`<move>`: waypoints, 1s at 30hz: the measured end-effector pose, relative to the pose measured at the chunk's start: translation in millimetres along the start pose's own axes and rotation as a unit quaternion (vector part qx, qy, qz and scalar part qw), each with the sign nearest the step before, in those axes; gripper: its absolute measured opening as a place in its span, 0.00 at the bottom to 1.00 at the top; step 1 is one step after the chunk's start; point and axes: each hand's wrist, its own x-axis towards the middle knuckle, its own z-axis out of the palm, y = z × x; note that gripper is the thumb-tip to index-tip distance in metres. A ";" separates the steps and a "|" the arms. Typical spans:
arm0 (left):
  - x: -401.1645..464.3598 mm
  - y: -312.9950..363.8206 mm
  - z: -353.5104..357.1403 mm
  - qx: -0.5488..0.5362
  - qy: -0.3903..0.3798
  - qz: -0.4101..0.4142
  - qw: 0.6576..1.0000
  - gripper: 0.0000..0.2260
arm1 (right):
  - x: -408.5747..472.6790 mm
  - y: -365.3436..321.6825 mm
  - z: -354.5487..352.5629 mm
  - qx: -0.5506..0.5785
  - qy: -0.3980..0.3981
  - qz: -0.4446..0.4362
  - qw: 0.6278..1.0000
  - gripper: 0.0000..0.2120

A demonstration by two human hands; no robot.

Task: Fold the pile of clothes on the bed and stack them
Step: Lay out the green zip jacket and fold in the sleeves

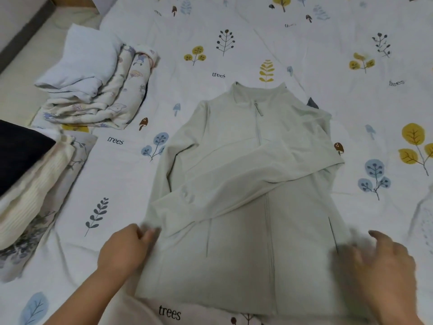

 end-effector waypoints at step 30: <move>31.1 42.2 -119.4 -0.541 -0.162 -0.033 0.824 0.07 | -103.1 -234.6 71.3 0.341 -0.242 -0.446 0.791 0.24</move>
